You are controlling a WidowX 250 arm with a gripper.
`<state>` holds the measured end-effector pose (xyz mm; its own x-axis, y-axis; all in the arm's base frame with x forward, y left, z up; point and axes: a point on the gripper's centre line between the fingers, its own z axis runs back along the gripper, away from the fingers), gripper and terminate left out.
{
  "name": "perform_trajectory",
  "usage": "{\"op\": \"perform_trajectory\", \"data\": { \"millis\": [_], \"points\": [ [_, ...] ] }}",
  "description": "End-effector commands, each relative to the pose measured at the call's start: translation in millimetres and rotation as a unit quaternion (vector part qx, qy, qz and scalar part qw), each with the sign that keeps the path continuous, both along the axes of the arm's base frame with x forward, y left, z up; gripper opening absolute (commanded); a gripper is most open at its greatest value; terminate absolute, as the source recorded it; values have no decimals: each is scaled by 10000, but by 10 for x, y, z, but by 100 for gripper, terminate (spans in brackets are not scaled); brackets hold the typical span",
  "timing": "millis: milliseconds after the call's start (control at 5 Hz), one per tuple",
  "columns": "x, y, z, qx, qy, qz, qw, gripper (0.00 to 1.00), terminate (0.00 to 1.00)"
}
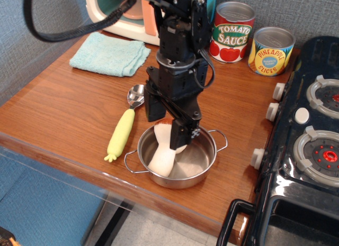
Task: Put the mushroom below the microwave, in between the napkin and the can.
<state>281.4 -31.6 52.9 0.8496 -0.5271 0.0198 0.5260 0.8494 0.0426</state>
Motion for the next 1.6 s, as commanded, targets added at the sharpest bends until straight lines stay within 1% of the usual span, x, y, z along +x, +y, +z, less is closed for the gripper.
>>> {"op": "perform_trajectory", "data": {
  "millis": [0,400,600,800,1000,1200,1400],
  "points": [
    [107,122,115,-249,-138,153,9995,0,0],
    [175,170,88,-310,-101,277,9991,0,0],
    [173,188,310,-435,-371,209,9981,0,0],
    [259,249,759,-998,-811,294,9913,0,0],
    [547,291,1086,-1288,-1276,547,9819,0,0],
    [980,294,986,-1045,-1488,748,9805,0,0],
    [1217,261,827,-641,-1676,616,9818,0,0]
  ]
}}
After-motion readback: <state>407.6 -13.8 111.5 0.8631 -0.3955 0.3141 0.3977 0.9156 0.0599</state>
